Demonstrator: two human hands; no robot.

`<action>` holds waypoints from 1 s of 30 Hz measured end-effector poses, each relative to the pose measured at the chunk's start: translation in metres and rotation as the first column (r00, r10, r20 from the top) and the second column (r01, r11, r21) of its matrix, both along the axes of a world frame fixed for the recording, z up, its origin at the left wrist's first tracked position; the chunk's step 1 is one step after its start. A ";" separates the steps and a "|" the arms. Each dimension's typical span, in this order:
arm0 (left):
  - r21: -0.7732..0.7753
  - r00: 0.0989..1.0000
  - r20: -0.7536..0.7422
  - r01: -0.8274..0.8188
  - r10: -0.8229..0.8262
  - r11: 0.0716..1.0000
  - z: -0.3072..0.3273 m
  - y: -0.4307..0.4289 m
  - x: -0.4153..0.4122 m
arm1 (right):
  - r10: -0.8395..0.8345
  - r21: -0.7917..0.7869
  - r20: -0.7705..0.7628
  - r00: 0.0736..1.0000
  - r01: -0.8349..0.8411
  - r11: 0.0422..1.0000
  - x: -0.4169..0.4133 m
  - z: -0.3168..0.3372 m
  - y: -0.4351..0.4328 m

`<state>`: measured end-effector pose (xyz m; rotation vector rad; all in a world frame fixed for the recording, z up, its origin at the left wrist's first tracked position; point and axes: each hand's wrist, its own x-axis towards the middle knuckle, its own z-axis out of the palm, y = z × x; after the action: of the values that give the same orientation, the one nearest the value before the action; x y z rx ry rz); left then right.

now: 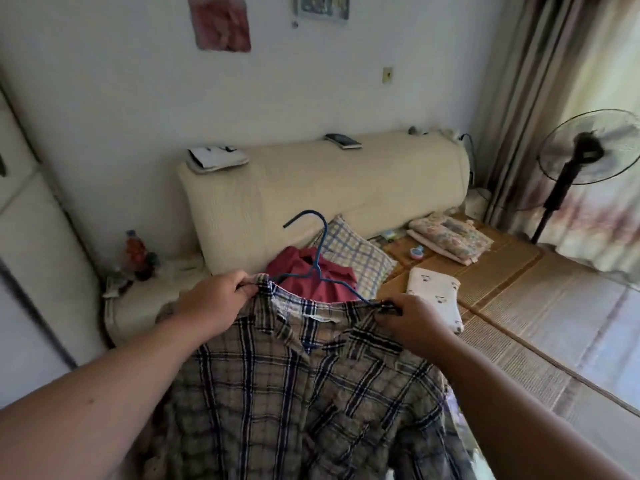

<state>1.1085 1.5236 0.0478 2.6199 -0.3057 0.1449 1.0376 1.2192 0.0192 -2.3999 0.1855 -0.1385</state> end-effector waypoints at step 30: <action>0.144 0.975 -0.208 0.110 -0.078 0.983 -0.107 -0.097 0.578 | -0.198 0.144 -0.314 0.929 0.253 0.957 0.498 -0.123 -0.040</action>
<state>1.6862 1.4269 -0.0588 2.7383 -0.3827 -0.1832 1.5357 1.1792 -0.1033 -2.1986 0.5918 0.1313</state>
